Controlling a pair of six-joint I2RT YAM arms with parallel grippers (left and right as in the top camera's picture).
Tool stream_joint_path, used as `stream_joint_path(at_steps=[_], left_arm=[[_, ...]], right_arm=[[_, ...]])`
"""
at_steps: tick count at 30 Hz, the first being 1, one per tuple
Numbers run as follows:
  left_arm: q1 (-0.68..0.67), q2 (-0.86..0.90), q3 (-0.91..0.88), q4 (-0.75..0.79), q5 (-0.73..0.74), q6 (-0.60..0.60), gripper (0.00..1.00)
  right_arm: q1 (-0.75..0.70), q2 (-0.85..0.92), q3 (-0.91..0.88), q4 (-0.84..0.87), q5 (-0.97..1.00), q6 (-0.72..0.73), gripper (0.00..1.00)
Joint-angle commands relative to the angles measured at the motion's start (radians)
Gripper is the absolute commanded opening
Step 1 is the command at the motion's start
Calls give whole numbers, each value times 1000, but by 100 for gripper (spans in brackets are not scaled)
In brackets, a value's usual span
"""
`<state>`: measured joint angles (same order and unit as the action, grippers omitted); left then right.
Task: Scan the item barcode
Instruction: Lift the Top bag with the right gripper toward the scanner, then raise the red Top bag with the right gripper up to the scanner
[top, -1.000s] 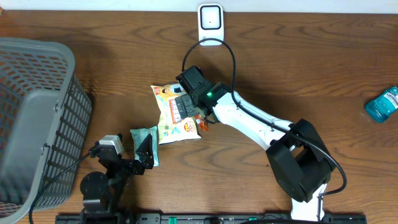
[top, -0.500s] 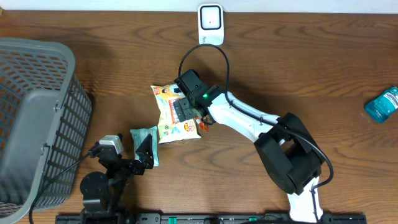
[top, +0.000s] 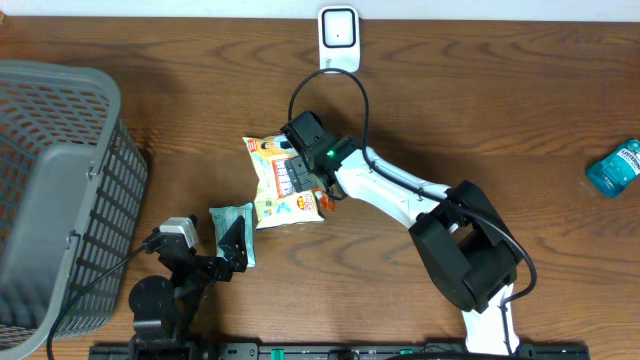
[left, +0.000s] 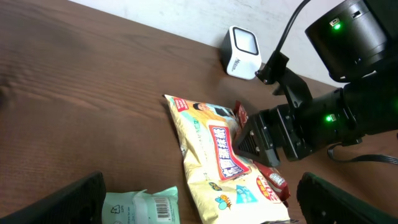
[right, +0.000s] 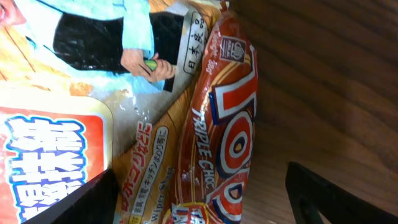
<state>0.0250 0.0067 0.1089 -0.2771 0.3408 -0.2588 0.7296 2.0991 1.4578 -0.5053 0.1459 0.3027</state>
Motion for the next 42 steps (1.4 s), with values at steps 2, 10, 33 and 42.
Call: stream_joint_path(at_steps=[2,10,33,42], left_arm=[[-2,-3,-12,-32,2,2,98],[-2,-3,-12,-32,2,2,98],[-2,-3,-12,-32,2,2,98],[-2,-3,-12,-32,2,2,98]], right_arm=[[-29,49,-3,-31,31,-12,76],[-103,82,-4,-52,-88,-11,61],[-121,15,-27,-40,-39,64,69],[-122,47,-72,-22,4,87,35]])
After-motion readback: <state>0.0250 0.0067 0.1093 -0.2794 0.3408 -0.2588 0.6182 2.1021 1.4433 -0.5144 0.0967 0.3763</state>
